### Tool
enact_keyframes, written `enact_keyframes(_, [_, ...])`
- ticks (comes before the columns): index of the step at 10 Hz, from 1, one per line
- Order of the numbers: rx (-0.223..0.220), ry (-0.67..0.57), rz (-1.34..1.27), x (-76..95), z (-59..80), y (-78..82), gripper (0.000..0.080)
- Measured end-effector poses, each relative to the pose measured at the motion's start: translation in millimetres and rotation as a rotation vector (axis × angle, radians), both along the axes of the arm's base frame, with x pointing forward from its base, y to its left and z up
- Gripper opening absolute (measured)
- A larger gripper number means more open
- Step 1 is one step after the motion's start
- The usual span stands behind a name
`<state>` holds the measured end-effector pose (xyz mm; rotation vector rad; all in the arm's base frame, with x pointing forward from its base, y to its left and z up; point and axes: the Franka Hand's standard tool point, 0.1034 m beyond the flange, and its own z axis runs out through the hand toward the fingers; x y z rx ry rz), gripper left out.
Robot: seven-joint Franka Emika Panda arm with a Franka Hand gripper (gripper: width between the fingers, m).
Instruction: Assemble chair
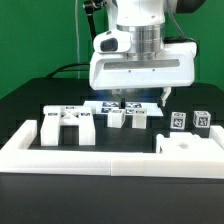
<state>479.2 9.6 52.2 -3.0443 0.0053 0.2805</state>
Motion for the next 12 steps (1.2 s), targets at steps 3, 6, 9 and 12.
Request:
enact_keyframes(3, [0.033, 0.204, 0.015, -7.6, -3.1, 7.0, 0.0649])
enact_keyframes(6, [0.052, 0.384, 0.040, -9.8, -5.4, 10.3, 0.0649])
enact_keyframes(9, [0.020, 0.558, 0.006, -19.6, -8.1, -3.3, 0.0649])
enact_keyframes(12, [0.023, 0.562, 0.016, -16.8, -11.6, -2.1, 0.0649])
